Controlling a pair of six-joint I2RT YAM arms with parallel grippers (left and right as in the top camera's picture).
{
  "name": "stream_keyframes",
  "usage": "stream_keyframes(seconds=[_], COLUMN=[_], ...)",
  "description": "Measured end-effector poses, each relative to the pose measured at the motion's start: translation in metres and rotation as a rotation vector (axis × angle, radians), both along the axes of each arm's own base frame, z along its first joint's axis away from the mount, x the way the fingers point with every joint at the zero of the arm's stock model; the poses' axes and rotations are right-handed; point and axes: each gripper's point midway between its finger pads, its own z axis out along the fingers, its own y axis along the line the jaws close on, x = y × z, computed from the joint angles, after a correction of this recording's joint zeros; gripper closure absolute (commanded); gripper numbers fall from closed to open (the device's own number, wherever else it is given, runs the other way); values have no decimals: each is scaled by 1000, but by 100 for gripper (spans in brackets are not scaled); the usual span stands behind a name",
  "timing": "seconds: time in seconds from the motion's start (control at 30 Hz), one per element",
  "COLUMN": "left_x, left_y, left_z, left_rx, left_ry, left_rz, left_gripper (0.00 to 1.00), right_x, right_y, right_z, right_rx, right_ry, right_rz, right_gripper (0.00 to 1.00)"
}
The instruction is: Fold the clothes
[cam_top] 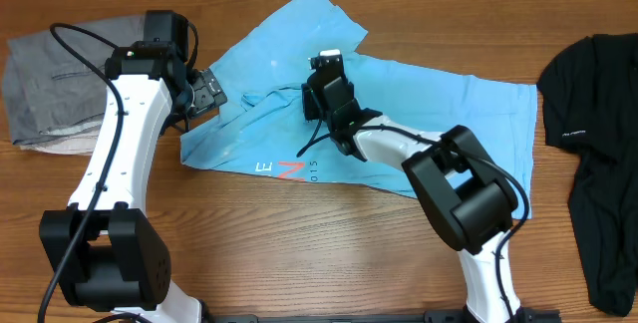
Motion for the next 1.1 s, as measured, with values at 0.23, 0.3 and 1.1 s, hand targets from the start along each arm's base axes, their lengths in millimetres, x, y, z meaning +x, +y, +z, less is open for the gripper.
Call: stream_keyframes(seconds=[0.23, 0.3, 1.1], left_x=[0, 0, 27], left_y=[0, 0, -32], left_z=[0, 0, 7], left_rx=[0, 0, -162], left_ry=[1, 1, -113], left_rz=[0, 0, -48], left_gripper=[0, 0, 82], right_x=[-7, -15, -84], right_y=[-57, -92, -339], right_z=[88, 125, 216], right_rx=[2, 0, -33], right_ry=[7, 7, 50], right_rz=[-109, -176, -703], right_gripper=[24, 20, 0])
